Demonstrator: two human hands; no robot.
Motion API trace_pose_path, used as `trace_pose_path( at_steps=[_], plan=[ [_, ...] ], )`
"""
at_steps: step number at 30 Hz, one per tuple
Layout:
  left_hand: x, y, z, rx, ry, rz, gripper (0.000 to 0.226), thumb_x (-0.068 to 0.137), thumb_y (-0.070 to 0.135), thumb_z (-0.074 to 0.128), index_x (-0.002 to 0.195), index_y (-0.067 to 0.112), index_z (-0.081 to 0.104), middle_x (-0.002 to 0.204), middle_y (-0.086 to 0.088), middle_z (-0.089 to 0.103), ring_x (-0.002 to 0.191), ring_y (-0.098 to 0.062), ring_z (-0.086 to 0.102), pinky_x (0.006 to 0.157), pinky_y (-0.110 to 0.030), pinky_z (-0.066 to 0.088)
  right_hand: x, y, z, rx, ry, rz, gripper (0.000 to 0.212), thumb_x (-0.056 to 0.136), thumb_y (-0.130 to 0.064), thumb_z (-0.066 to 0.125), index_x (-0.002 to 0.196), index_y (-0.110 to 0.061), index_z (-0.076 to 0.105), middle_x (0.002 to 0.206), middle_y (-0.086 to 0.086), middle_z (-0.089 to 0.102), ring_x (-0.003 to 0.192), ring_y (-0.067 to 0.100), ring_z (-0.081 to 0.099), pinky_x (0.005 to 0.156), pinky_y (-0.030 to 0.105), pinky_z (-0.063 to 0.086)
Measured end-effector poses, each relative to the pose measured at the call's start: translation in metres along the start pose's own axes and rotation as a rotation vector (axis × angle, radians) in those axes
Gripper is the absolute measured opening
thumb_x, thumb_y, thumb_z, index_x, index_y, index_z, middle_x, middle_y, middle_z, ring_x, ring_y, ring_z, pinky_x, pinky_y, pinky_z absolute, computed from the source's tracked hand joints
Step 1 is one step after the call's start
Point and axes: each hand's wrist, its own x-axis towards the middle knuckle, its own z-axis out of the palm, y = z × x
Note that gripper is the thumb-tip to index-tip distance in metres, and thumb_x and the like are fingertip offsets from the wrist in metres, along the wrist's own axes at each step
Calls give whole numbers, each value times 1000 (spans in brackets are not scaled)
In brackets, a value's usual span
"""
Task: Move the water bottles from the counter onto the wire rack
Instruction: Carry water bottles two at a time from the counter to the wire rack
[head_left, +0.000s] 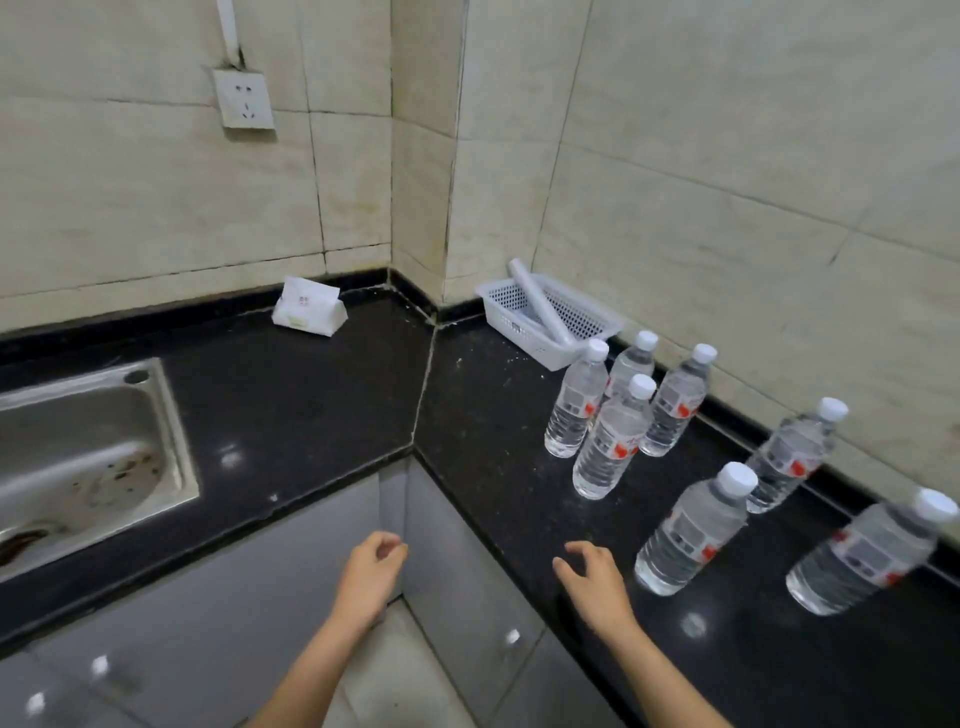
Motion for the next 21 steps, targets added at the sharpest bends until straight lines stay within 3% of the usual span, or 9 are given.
trace_pose_path(
  at_steps=[3, 6, 10, 13, 17, 21],
  plan=[
    [21, -8, 8, -10, -47, -32, 13, 89, 3, 49, 96, -1, 59, 94, -12, 57, 93, -19, 50, 80, -24, 34, -3, 2, 13, 5, 10, 34, 34, 87, -21, 58, 118, -8, 56, 125, 14, 49, 118, 26, 49, 100, 26, 32],
    [38, -11, 31, -22, -127, -50, 13, 87, -3, 50, 77, 4, 56, 79, -13, 56, 88, -20, 50, 65, -20, 34, 3, 4, 13, 50, 74, 75, 34, 87, -20, 59, 119, -9, 55, 123, 12, 50, 116, 23, 49, 98, 24, 33],
    [59, 0, 56, 25, -235, -22, 18, 87, 2, 52, 75, 14, 55, 81, -12, 57, 84, -21, 52, 74, -24, 34, 29, 5, -4, 156, 224, 95, 37, 85, -15, 61, 120, -7, 54, 115, 12, 52, 114, 26, 51, 98, 29, 36],
    [75, 11, 64, 100, -288, -4, 28, 87, 4, 54, 69, 26, 53, 76, -6, 59, 84, -21, 56, 75, -25, 37, 56, -1, -15, 279, 326, 97, 46, 82, -11, 64, 125, -6, 48, 123, 15, 53, 109, 22, 52, 97, 31, 38],
    [118, 28, 58, 197, -308, -14, 19, 86, 10, 58, 76, 26, 55, 88, -7, 63, 94, -23, 59, 81, -26, 41, 105, -14, -31, 490, 434, 128, 68, 76, -6, 71, 134, -6, 35, 128, 16, 49, 110, 20, 48, 94, 27, 35],
    [159, 52, 68, 206, -301, 23, 6, 87, 10, 56, 92, 14, 56, 81, 0, 58, 82, -19, 55, 67, -23, 40, 148, -22, -45, 664, 446, 46, 89, 67, 6, 74, 139, -10, 25, 127, 4, 44, 116, 14, 43, 97, 27, 32]
  ],
)
